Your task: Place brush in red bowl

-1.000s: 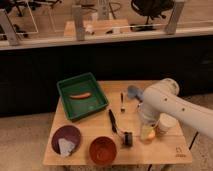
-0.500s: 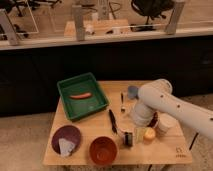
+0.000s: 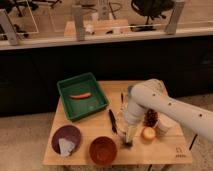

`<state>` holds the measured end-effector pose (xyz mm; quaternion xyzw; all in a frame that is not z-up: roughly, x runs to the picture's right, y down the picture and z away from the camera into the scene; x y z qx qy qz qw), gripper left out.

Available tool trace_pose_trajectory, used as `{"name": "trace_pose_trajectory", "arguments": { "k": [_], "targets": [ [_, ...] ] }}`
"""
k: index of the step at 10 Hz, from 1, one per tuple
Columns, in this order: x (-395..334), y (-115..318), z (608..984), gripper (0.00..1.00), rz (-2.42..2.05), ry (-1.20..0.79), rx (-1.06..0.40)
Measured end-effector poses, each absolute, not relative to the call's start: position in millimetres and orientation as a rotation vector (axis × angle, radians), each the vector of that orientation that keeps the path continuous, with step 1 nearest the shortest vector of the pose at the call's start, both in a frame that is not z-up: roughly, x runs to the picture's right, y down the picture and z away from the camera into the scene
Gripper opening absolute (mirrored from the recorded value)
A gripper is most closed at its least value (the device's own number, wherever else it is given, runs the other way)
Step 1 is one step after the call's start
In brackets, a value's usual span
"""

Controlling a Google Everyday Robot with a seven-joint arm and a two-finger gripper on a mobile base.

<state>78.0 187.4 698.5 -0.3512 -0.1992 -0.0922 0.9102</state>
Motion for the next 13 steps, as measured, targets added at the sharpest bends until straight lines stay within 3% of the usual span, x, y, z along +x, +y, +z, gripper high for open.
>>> {"name": "trace_pose_trajectory", "arguments": {
  "k": [6,13],
  "targets": [
    [69,180,751,0.8,-0.09,-0.36,-0.687],
    [70,191,774,0.8,-0.067,-0.255,-0.691]
  ]
}}
